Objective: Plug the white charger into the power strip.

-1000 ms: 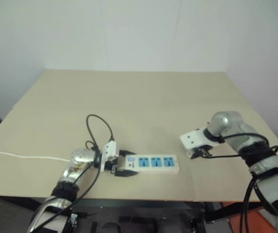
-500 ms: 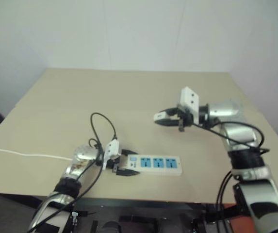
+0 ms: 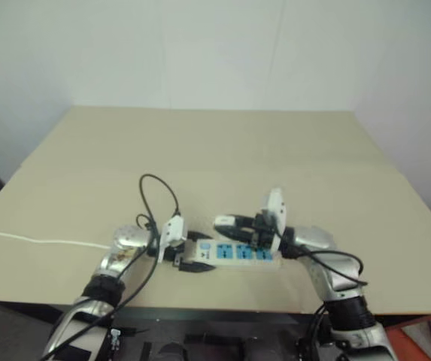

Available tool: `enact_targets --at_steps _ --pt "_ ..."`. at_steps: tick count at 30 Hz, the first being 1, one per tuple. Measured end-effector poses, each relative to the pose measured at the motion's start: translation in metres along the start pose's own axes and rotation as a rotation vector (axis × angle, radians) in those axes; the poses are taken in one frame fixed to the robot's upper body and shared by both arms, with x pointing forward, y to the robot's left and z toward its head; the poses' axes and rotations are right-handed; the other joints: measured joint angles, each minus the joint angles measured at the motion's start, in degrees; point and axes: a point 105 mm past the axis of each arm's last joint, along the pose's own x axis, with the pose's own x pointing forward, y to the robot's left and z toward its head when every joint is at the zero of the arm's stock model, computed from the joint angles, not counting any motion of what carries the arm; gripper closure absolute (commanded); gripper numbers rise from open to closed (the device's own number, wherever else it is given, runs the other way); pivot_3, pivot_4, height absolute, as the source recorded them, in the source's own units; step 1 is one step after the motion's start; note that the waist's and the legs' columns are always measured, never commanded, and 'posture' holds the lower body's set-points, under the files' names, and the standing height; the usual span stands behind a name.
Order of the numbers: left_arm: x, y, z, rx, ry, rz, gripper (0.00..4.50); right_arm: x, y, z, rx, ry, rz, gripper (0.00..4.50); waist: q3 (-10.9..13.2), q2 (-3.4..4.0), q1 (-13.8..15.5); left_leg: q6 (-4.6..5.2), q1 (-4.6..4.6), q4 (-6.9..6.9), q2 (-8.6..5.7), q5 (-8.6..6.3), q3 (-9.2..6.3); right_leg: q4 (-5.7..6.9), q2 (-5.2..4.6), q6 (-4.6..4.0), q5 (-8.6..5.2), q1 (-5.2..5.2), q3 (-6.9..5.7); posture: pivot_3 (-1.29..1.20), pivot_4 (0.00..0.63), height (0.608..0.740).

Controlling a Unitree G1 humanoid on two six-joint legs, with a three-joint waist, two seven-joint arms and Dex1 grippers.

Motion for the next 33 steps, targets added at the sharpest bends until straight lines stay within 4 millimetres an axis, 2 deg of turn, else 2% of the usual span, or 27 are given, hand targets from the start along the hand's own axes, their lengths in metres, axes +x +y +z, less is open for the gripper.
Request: enact_targets --at_steps 6,33 --pt "-0.002 0.000 0.000 0.002 0.007 0.001 1.21 0.004 0.002 -0.010 -0.012 -0.020 0.028 3.35 0.00 0.00 -0.15 0.00 0.00 -0.01 0.04 0.00 0.00 0.00 0.04 0.17 -0.11 -0.01 0.00 0.00 0.150 0.740" --pt "-0.002 -0.001 0.000 -0.005 0.012 -0.003 1.21 0.015 -0.002 -0.010 -0.051 -0.041 0.035 3.35 0.00 0.00 -0.14 0.00 -0.01 -0.03 0.04 0.00 0.00 -0.02 0.04 0.16 -0.11 -0.02 0.01 0.00 0.150 0.740"
